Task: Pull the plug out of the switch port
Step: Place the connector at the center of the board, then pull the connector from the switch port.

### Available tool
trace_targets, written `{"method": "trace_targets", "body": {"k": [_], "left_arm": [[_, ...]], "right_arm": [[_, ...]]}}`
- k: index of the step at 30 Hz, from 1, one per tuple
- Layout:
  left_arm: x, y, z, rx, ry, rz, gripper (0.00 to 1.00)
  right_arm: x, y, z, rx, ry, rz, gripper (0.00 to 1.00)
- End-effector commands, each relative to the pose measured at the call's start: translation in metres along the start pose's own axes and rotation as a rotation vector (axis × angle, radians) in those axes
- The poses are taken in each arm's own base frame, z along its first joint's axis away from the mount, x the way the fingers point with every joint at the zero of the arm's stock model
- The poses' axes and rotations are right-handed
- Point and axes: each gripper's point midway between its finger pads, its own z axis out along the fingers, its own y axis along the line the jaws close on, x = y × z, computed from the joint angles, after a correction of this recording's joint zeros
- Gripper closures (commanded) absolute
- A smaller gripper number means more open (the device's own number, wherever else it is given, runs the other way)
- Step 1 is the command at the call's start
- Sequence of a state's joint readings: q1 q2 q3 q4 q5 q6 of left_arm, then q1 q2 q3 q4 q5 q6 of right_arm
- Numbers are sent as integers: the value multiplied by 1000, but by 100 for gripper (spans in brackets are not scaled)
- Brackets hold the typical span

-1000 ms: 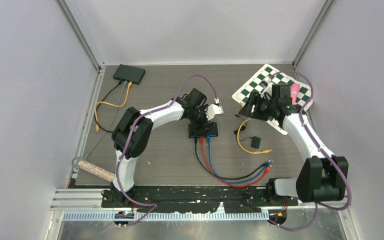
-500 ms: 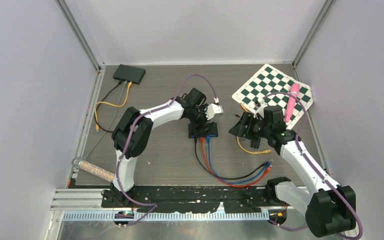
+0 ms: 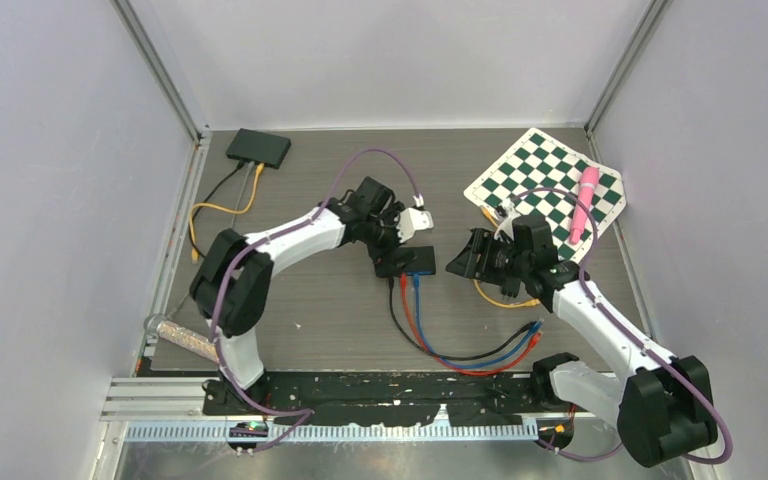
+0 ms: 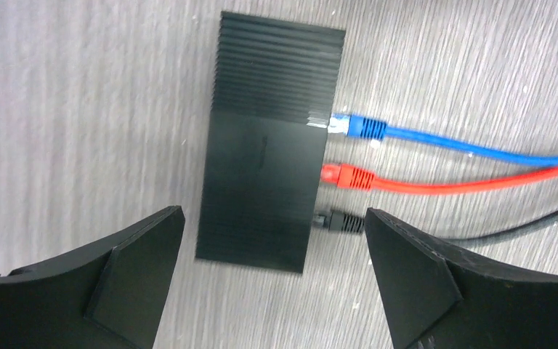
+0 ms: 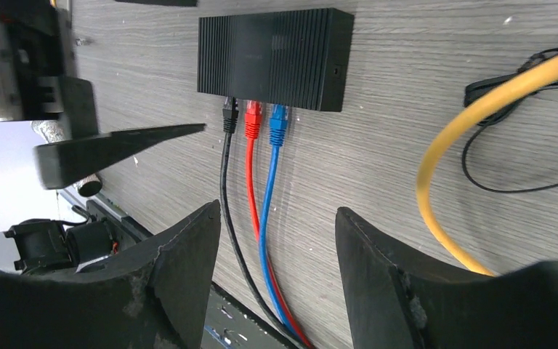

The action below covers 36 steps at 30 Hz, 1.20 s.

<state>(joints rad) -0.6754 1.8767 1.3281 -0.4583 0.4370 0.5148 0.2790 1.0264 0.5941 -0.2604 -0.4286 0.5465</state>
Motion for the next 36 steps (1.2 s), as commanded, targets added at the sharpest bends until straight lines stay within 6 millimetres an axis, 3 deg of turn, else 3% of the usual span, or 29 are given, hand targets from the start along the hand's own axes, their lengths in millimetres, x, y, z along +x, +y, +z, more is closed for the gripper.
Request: {"method": "trace_targets", "body": {"k": [1,10,17,27,36], "left_arm": [[-1,22,-36,-125,-20,142,0],[14,24,-36,-83,117,67,0],[18,31,-29,-79,190,8,0],[25,16,-18,-1,264,11,0],[28,17,-8,3,316,15,0]], "right_arm": [[-12,18,9,-46,-30,-22,34],[-6,32,28,-84,12,-28,34],[-3,29,33,-83,28,-24,34],[2,26,36,-84,40,-20,34],[-4,34,35,-105,35,-18,33]]}}
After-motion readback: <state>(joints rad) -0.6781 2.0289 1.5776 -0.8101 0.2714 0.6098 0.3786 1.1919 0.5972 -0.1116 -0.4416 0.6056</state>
